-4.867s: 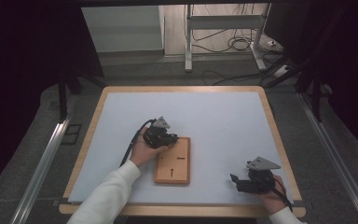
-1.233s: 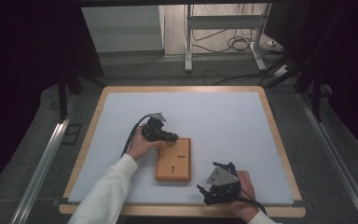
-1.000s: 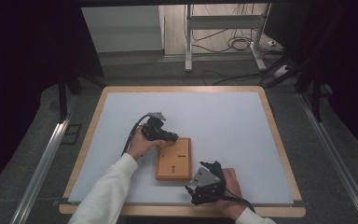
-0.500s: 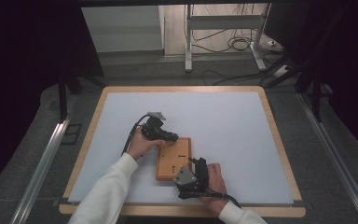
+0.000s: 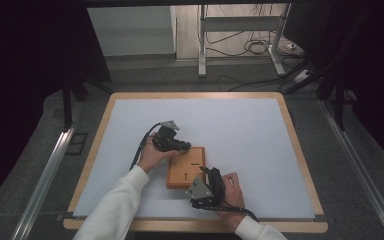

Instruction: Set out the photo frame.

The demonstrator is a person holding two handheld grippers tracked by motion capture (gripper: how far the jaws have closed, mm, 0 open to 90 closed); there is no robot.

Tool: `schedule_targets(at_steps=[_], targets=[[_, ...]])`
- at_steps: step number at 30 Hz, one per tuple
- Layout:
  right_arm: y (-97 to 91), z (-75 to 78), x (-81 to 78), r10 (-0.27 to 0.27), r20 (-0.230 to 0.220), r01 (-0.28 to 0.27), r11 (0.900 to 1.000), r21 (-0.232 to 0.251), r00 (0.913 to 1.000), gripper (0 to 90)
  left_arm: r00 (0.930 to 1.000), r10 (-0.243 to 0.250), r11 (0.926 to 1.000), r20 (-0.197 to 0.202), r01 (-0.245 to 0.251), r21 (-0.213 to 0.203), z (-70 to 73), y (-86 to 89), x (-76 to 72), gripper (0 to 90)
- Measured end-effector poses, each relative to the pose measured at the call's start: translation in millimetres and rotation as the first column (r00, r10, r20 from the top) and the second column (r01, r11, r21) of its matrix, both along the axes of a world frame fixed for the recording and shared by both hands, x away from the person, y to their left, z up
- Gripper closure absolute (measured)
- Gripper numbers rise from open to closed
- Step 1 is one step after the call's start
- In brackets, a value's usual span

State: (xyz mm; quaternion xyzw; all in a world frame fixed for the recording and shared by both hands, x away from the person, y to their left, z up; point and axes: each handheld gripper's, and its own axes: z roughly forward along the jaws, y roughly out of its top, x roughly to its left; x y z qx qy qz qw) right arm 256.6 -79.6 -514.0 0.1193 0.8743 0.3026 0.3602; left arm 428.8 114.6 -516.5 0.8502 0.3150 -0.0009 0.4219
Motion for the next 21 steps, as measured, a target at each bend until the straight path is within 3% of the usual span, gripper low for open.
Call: schedule_targets(at_steps=[8, 12, 21], targets=[[-2.2, 5.4, 0.4, 0.008, 0.011, -0.008, 0.9999, 0.014, 0.9999, 30.5, 0.9998, 0.009, 0.9998, 0.018, -0.009, 0.019, -2.0, -1.7, -0.9, 83.1], [-5.9, 12.0, 3.1, 0.018, -0.008, -0.018, 0.9992, 0.035, 0.9998, 40.5, 0.9997, 0.012, 0.9998, 0.020, -0.012, 0.018, -2.8, -0.4, -0.2, 82.5], [-9.0, 18.7, 6.1, 0.026, -0.005, -0.026, 0.9991, 0.033, 0.9997, 42.9, 0.9996, 0.018, 0.9998, 0.023, -0.018, 0.007, -3.4, 0.4, 0.4, 81.5]])
